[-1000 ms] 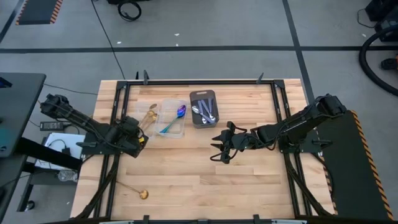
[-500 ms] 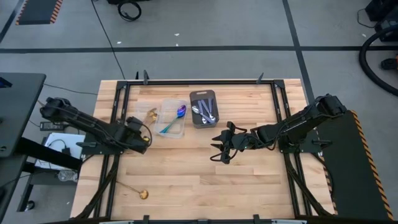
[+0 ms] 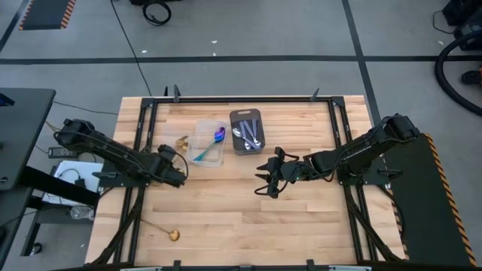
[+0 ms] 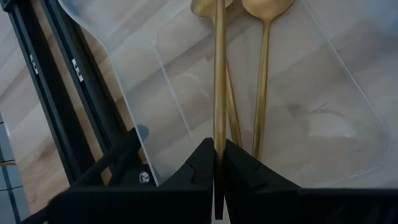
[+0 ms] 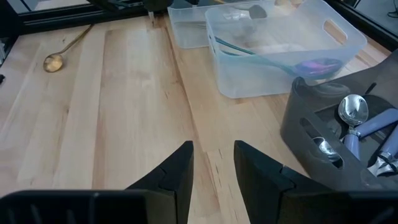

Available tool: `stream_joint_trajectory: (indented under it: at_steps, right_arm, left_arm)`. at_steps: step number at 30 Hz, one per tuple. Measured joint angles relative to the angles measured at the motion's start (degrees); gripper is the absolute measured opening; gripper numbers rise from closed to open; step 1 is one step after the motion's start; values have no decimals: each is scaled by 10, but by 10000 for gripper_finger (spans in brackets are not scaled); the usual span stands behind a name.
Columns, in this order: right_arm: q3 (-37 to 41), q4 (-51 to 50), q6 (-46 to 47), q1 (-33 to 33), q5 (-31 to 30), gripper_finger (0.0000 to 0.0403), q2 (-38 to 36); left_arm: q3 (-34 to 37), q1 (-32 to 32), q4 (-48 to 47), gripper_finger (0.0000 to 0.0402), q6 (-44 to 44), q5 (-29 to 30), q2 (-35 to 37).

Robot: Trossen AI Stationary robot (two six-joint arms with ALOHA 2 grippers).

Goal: Sort silverware by color (type)
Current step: Put the gold spoon into the left transparent bin

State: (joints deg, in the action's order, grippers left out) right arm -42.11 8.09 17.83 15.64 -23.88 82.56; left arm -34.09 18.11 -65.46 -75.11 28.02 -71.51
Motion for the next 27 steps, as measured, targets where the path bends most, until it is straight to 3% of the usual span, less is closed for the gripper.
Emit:
stream_joint_trajectory:
  at_steps: [5,16,21,27]
  right_arm:
    - [0,0,0,0,0,125,0]
    - [0,0,0,0,0,125,0]
    - [0,0,0,0,0,125,0]
    - [0,-1,-10,0,0,125,0]
  left_arm:
    - [0,0,1,37,0,3,-5]
    - [-19,1,-18,106,13,27,-4]
    - [-76,13,-46,111,70,82,-4]
    - [-144,78,-32,112,163,165,-4]
